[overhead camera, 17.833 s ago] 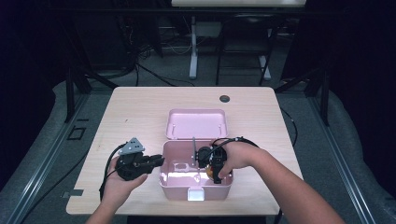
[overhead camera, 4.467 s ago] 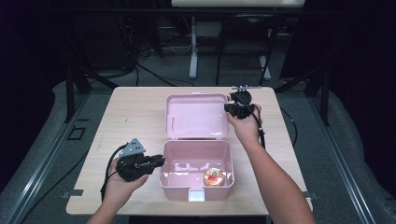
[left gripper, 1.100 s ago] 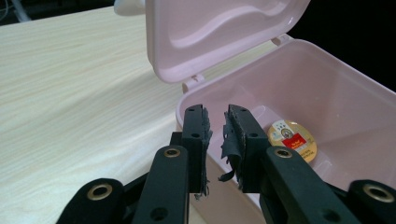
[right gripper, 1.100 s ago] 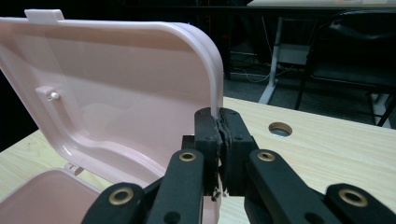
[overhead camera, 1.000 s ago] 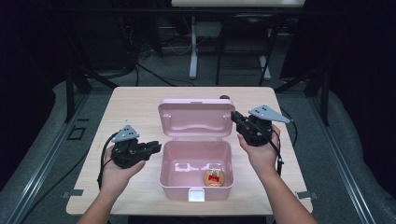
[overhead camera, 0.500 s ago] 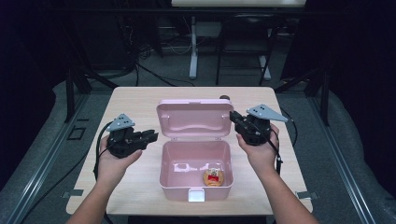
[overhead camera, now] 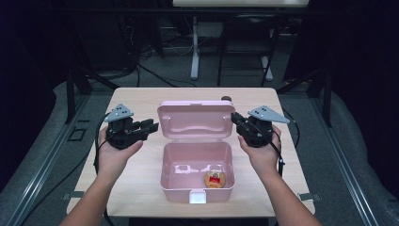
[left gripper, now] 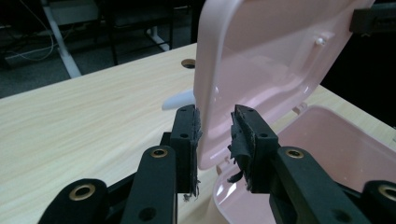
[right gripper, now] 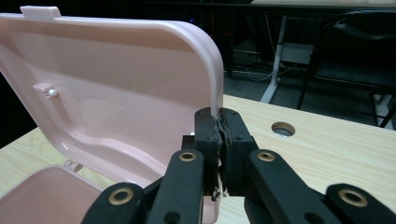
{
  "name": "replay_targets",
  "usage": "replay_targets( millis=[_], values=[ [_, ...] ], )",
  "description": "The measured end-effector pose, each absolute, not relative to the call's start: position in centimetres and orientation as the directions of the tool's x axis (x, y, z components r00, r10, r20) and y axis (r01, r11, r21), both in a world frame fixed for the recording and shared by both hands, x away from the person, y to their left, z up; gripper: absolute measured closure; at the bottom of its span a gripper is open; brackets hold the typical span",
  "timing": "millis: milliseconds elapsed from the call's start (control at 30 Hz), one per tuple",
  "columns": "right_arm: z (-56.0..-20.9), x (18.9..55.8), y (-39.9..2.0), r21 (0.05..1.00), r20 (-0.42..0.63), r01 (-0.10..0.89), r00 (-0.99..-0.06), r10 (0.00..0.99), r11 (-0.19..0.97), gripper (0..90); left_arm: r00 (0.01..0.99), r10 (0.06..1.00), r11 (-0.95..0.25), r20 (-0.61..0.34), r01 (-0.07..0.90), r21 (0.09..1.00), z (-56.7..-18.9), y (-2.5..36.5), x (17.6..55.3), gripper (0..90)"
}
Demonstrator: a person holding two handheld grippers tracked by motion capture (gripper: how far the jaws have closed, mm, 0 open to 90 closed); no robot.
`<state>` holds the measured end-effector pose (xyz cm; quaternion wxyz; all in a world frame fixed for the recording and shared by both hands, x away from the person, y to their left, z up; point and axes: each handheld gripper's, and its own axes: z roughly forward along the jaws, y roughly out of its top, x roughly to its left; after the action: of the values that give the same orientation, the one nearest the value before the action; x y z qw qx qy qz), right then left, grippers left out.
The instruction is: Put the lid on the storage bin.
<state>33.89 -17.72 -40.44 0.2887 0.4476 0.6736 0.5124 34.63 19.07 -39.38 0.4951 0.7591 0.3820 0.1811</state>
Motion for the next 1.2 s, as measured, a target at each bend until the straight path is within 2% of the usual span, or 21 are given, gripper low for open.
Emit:
replay_targets(
  millis=[267,600,867,1200],
  values=[
    [-40.5,33.9,-17.7,0.949,0.068,0.307,-0.432,0.899,0.075,86.8,0.636,0.768,-0.219,-0.079,0.377,0.9,-38.3,18.3,35.5,69.3],
    [-40.5,33.6,-17.7,0.95,0.061,0.301,-0.435,0.898,0.081,86.6,0.628,0.774,-0.214,-0.075,0.373,0.903,-38.2,18.1,36.0,75.2],
    [-40.5,33.4,-17.7,0.949,0.061,0.304,-0.435,0.898,0.083,86.4,0.633,0.772,-0.241,-0.048,0.363,0.9,-37.9,17.6,35.8,83.5],
    [-40.5,33.1,-17.8,0.947,0.068,0.311,-0.441,0.895,0.082,85.7,0.633,0.774,-0.246,-0.039,0.357,0.901,-37.8,17.6,35.3,84.7]
  ],
)
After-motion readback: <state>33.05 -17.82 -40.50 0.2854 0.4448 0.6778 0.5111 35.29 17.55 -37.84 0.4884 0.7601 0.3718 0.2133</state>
